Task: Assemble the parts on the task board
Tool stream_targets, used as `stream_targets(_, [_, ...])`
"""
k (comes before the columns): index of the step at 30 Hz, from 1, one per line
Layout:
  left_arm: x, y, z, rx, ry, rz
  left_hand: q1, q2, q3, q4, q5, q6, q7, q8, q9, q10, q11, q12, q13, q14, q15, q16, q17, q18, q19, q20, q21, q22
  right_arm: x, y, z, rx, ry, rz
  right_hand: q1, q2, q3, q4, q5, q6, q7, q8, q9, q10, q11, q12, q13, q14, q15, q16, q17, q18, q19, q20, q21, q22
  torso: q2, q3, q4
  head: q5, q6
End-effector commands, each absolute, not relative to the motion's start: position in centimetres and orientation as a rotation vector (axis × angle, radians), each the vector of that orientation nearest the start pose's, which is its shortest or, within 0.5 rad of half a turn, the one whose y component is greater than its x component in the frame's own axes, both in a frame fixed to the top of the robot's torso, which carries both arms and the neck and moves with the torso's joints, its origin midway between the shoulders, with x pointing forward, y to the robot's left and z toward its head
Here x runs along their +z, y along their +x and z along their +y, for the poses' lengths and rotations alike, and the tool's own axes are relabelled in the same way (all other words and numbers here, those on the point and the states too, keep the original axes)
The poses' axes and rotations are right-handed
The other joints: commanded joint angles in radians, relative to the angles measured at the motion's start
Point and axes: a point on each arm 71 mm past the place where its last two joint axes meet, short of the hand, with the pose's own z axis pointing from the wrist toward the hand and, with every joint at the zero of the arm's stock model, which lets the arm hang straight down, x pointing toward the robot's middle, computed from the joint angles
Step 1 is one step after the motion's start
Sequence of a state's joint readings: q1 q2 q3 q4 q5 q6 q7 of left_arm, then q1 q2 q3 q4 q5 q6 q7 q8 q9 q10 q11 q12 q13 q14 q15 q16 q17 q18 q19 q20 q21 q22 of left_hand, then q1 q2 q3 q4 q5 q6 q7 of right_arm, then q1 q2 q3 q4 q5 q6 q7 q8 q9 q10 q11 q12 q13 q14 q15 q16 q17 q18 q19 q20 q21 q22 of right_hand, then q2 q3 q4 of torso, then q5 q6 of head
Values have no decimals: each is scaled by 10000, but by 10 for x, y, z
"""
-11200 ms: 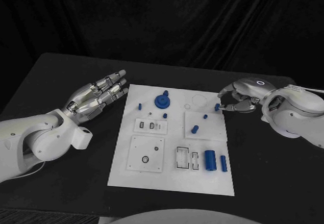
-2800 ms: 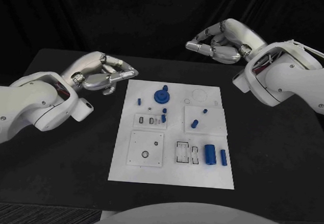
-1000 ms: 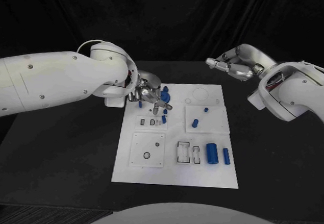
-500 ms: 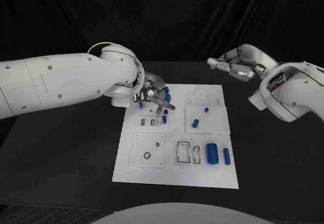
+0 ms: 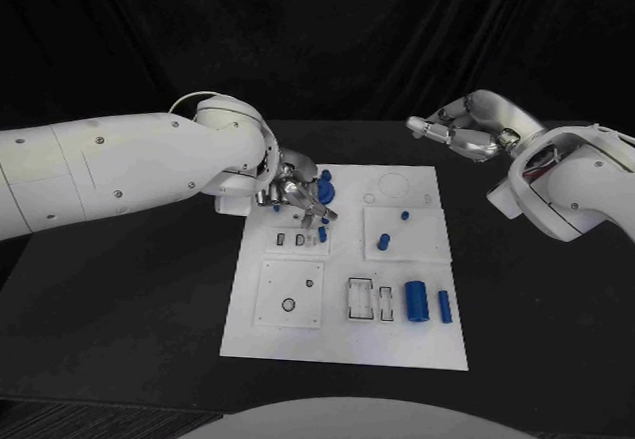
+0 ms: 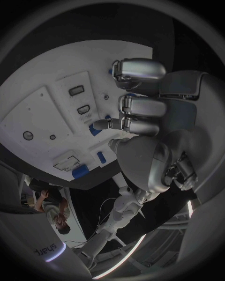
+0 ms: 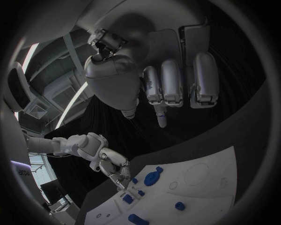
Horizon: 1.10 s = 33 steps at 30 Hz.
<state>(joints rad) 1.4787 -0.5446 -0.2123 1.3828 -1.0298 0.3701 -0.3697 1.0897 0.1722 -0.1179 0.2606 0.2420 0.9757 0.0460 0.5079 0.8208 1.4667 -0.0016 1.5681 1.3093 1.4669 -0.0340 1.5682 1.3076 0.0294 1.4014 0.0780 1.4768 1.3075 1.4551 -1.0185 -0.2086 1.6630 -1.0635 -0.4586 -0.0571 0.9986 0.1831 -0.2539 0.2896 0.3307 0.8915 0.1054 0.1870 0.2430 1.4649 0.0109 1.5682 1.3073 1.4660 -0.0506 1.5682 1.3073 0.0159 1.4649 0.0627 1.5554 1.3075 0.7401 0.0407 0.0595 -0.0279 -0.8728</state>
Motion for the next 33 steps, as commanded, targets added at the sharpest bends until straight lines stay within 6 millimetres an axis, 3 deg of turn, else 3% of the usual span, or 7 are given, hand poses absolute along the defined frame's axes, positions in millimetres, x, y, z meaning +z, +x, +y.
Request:
stream_targets(1, [-163,505,101,-5329,3256,23835,-97,-49,108,25,-71,119,-8,-237,-97,1041,-65,27,2615,1039,-76,26,2632,156,-39,-55,-47,1508,-114,477,-255,7397,1736,15533,93,41,-39,1,51,18,17,37,15,1059,64,26,2635,1048,71,26,2635,-96,924,48,-46,2550,-3,-10,3,14,2])
stream_targets(3, [-165,505,101,-5341,3222,23836,-160,-80,217,36,-76,224,32,-770,-347,1041,-43,27,2615,1039,-72,26,2632,163,-63,-65,-93,1496,-115,478,-255,7401,1720,15588,125,50,-43,-2,77,-13,20,19,15,1059,63,26,2635,1048,71,26,2635,-95,921,50,-51,2548,-6,-6,5,16,2])
stream_targets(11, [-169,505,99,-5379,3182,23863,-132,-90,388,-29,25,389,49,-1167,-507,1041,-24,27,2615,1039,-54,26,2632,226,-303,-51,-275,1348,-118,478,-254,7407,1682,15730,162,64,-47,-3,98,-52,22,-3,14,1059,62,26,2635,1048,71,26,2635,-92,915,51,-60,2544,-13,-15,16,-13,2])
stream_targets(13, [-170,505,98,-5381,3179,23892,-96,-115,562,-106,75,396,115,-1648,-773,1041,20,27,2615,1039,-23,26,2632,238,-347,-29,-341,1326,-118,478,-254,7406,1677,15764,171,69,-46,-2,102,-64,23,-9,13,1059,62,26,2635,1048,71,26,2635,-92,916,51,-59,2545,-17,-13,23,-11,2])
stream_targets(17, [-173,504,98,-5389,3180,23968,-131,-143,650,-122,73,462,149,-1929,-952,1041,47,27,2615,1039,0,26,2632,245,-369,-7,-382,1316,-119,478,-255,7388,1680,15835,174,71,-46,-2,103,-67,23,-12,13,1059,62,26,2635,1048,71,26,2635,-92,916,51,-59,2545,-21,-15,10,6,2])
stream_targets(26, [-179,503,95,-5390,3285,24153,-159,-179,729,-147,47,550,169,-2153,-1097,1041,68,27,2615,1039,20,26,2632,248,-372,13,-408,1318,-122,478,-255,7403,1632,15952,196,66,-53,-6,118,-78,22,-18,14,1059,62,26,2635,1048,71,26,2635,-90,910,51,-68,2541,-21,-7,-12,16,2])
stream_targets(33, [-181,502,94,-5368,3349,24254,-156,-191,758,-166,18,611,163,-2199,-1129,1041,67,27,2615,1039,22,26,2632,249,-368,17,-414,1322,-122,478,-254,7442,1579,15992,225,48,-69,-9,148,-82,21,-21,20,1059,60,26,2635,1048,71,26,2635,-89,908,51,-71,2540,-21,-8,8,0,2])
